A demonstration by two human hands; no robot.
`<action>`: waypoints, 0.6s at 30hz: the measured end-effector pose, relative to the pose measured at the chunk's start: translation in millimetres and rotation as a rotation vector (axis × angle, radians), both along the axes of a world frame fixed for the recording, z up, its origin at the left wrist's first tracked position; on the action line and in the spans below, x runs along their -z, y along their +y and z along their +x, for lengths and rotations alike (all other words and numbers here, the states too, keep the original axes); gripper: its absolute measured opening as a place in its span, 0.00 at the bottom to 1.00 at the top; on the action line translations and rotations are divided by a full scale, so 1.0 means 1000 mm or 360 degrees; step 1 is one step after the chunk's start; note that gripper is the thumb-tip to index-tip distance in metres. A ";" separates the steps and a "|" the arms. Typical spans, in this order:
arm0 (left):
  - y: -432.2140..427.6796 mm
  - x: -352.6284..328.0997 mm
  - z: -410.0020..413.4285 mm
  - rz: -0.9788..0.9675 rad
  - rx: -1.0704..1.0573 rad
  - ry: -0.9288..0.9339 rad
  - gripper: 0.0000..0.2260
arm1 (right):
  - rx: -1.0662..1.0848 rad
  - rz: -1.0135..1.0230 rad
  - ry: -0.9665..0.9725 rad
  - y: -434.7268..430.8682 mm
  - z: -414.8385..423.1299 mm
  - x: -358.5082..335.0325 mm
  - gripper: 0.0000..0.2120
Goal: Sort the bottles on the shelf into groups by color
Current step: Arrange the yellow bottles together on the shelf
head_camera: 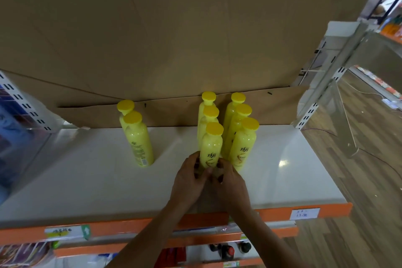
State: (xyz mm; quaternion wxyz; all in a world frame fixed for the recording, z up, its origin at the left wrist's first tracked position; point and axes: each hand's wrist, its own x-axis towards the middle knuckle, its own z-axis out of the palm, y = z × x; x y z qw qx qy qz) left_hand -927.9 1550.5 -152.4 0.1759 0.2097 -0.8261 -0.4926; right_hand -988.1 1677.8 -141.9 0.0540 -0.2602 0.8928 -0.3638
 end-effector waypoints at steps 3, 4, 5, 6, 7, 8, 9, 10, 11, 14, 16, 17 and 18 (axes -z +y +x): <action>-0.003 -0.002 0.000 -0.0029 0.0031 -0.0039 0.24 | 0.0065 -0.0005 0.0006 0.003 0.007 -0.002 0.14; -0.004 -0.002 0.000 -0.0039 0.0045 -0.0047 0.25 | 0.0068 0.0002 0.0041 0.004 0.010 -0.002 0.14; -0.006 -0.002 -0.001 -0.0045 0.0061 -0.0059 0.25 | 0.0061 0.0006 0.0084 0.004 0.014 -0.002 0.14; -0.007 -0.003 -0.002 -0.0048 0.0081 -0.0074 0.26 | 0.0049 0.0011 0.0131 0.004 0.017 -0.002 0.14; -0.008 -0.004 -0.002 -0.0045 0.0101 -0.0092 0.27 | 0.0031 0.0027 0.0184 0.004 0.021 -0.002 0.14; -0.009 -0.005 -0.002 -0.0033 0.0125 -0.0099 0.28 | 0.0008 0.0047 0.0245 0.003 0.026 -0.002 0.14; -0.010 -0.006 -0.001 -0.0015 0.0149 -0.0095 0.28 | -0.0015 0.0063 0.0294 0.002 0.030 -0.002 0.16; -0.012 -0.009 0.002 0.0002 0.0170 -0.0080 0.28 | -0.0031 0.0073 0.0316 0.000 0.033 -0.002 0.18; -0.015 -0.012 0.006 0.0006 0.0174 -0.0054 0.29 | -0.0039 0.0074 0.0330 -0.002 0.037 -0.003 0.18; -0.033 -0.015 0.029 -0.0078 0.0031 0.0022 0.21 | -0.0035 0.0076 0.0362 -0.015 0.045 -0.004 0.11; -0.051 -0.014 0.050 -0.0158 -0.0131 0.0112 0.10 | -0.0058 0.0073 0.0338 -0.031 0.051 -0.004 0.09; -0.060 -0.013 0.060 -0.0200 -0.0202 0.0139 0.07 | -0.0089 0.0069 0.0313 -0.040 0.054 -0.003 0.08; -0.070 -0.013 0.069 -0.0235 -0.0266 0.0151 0.07 | -0.0121 0.0061 0.0284 -0.050 0.057 -0.004 0.08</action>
